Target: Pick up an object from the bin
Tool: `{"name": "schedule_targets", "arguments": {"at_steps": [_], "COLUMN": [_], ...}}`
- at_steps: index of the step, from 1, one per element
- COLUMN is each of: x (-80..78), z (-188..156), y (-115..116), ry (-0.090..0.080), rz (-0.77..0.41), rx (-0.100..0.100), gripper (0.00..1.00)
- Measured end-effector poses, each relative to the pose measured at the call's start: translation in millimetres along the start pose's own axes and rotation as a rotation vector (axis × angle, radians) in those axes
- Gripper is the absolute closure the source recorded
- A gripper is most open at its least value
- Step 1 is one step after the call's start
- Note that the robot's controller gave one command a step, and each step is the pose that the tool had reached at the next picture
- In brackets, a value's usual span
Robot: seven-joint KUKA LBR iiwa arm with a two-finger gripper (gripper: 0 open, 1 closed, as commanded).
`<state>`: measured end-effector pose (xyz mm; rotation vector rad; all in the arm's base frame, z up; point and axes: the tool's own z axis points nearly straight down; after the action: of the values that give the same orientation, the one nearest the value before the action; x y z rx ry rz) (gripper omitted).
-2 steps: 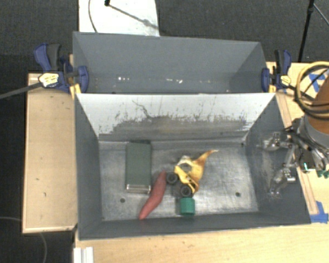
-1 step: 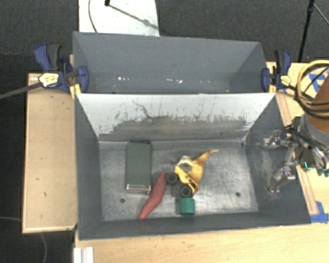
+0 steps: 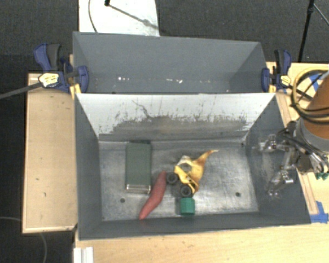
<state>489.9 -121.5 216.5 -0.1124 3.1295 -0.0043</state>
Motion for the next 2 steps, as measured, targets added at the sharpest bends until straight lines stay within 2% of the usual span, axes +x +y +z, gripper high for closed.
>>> {"name": "schedule_targets", "arguments": {"at_steps": [1,2], "x": [1.6,-27.8], "z": [13,-18], "y": [2,16], "ry": [0.0,0.012], "rz": [-0.049,-0.129], "rx": [0.0,-0.005], "gripper": [0.0,0.0]}}
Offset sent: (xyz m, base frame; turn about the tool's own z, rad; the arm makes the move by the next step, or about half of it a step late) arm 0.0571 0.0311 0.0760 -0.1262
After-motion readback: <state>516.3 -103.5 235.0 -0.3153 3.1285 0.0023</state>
